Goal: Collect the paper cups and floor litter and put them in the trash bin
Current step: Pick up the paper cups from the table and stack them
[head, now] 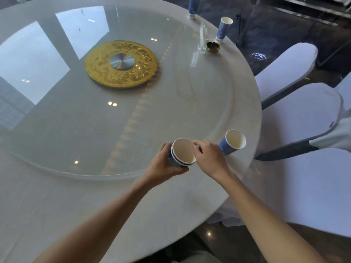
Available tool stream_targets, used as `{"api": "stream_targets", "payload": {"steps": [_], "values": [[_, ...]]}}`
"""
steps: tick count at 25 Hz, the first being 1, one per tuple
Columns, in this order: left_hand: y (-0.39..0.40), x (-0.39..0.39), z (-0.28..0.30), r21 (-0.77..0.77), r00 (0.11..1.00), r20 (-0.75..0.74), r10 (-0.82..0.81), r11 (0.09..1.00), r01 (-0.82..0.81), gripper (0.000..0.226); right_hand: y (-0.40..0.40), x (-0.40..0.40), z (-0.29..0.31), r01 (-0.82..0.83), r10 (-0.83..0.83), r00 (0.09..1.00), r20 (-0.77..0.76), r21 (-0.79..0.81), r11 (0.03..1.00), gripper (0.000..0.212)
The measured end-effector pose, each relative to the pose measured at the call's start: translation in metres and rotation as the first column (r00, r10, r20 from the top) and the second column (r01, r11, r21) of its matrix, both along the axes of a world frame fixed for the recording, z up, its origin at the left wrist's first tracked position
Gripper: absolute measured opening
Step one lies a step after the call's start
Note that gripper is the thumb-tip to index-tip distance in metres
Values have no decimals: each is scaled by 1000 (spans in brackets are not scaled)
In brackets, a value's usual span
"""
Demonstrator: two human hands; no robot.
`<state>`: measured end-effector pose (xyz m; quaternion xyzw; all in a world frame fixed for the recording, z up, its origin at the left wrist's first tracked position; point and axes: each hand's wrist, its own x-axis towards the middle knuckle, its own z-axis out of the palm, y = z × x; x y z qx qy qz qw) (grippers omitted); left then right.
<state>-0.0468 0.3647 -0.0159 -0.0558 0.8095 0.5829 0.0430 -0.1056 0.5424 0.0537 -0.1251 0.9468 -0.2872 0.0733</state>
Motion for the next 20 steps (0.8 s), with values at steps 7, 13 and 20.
{"api": "stream_targets", "payload": {"steps": [7,13,20], "values": [[56,-9,0,10,1000,11,4,1000,-4,95,54,-12,-10,61,-60,998,-25,43,997,28],[109,-23,-7,-3,991,72,111,994,-111,87,138,-86,-13,415,-418,908,-10,137,899,50],[157,-8,-23,-41,967,109,229,973,-226,92,174,-113,-52,199,-244,923,296,174,964,24]]}}
